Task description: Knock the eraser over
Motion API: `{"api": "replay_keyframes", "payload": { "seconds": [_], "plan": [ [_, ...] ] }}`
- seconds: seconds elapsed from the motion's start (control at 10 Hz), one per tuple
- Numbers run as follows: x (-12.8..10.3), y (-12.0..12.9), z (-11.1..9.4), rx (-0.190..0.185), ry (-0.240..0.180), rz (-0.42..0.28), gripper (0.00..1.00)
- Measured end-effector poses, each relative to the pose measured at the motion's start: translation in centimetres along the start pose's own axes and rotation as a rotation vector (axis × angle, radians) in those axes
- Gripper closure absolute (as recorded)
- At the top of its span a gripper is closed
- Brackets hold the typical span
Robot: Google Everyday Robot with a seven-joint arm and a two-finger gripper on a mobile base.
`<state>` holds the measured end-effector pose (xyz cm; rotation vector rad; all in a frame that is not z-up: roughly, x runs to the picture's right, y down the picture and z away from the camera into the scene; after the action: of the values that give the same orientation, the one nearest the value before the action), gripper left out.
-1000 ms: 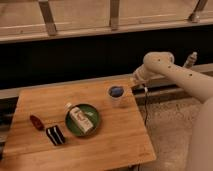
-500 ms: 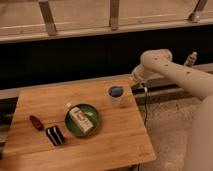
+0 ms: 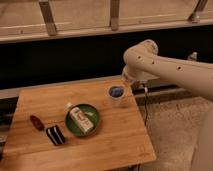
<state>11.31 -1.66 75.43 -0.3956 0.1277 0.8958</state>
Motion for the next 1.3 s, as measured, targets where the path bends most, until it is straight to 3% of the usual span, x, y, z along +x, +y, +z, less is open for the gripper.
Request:
{"api": "replay_keyframes", "payload": {
  "seconds": [0.1, 0.2, 0.5, 0.6, 0.7, 0.8, 0.9, 1.3],
  "plan": [
    [0.3, 1.1, 0.0, -0.023, 0.003, -0.011, 1.00],
    [1.2, 2.6, 0.8, -0.087, 0.011, -0.034, 1.00],
    [1.5, 6.1, 3.5, -0.371, -0.018, -0.087, 1.00],
    [1.1, 8.4, 5.2, -0.518, -0.021, -0.118, 1.00],
    [0.4, 10.1, 6.6, -0.599, -0.020, -0.141, 1.00],
    [0.0, 11.3, 7.1, -0.638, -0.017, -0.160, 1.00],
    [0.1, 11.6, 7.5, -0.652, -0.012, -0.164, 1.00],
    [0.2, 11.5, 7.4, -0.652, -0.010, -0.164, 1.00]
  ]
}}
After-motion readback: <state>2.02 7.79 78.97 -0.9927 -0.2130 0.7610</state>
